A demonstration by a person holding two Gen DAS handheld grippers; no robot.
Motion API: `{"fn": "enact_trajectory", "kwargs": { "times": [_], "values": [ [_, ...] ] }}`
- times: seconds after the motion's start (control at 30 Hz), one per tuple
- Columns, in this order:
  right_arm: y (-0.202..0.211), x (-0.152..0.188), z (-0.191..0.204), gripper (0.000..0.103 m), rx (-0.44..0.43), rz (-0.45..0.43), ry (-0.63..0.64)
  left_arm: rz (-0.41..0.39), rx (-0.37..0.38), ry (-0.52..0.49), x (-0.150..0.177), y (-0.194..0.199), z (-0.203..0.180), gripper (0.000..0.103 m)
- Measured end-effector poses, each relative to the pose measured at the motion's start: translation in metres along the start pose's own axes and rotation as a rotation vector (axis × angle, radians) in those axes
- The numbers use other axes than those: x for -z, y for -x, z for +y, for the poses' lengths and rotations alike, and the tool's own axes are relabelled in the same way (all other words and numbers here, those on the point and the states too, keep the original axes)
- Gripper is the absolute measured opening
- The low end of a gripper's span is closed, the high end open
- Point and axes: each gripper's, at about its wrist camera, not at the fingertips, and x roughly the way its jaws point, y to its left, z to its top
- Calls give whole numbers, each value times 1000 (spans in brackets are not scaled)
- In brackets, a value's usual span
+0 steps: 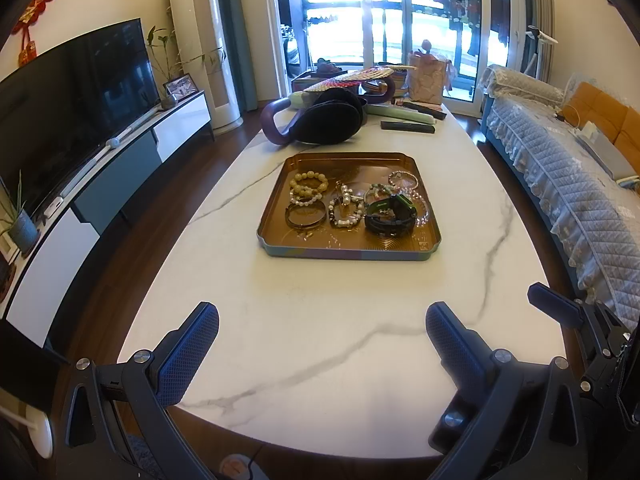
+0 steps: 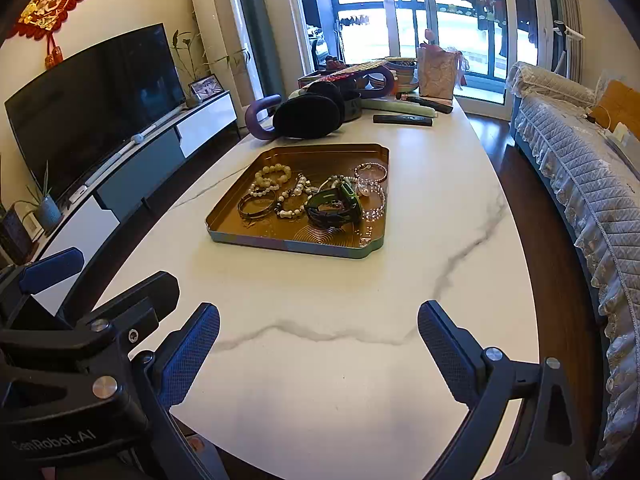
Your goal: Organize jewelry
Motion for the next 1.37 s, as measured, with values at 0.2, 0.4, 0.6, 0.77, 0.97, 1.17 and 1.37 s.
{"fn": "enact_trajectory", "kwargs": {
  "times": [0.2,0.4,0.6,0.77,0.97,1.17,1.37],
  "values": [
    [0,0,0,99,0,-1,0,-2,0,0,0,0,0,103],
    [0,0,0,99,0,0,-1,2,1,-3,-1,0,0,103],
    [0,0,0,99,-1,1,0,8,4,-7,5,-1,-6,103],
    [0,0,-1,99,-1,1,-1,9,5,-7,4,-1,-5,103],
    [0,0,-2,99,2,2,3,19,4,-4,3,-3,-3,103],
    [-1,1,-1,99,-3,5,4,12,-12,-5,4,-2,-2,103],
    [-4,4,-3,99,-3,7,4,-45,-50,-57,4,5,-8,103]
  ]
}}
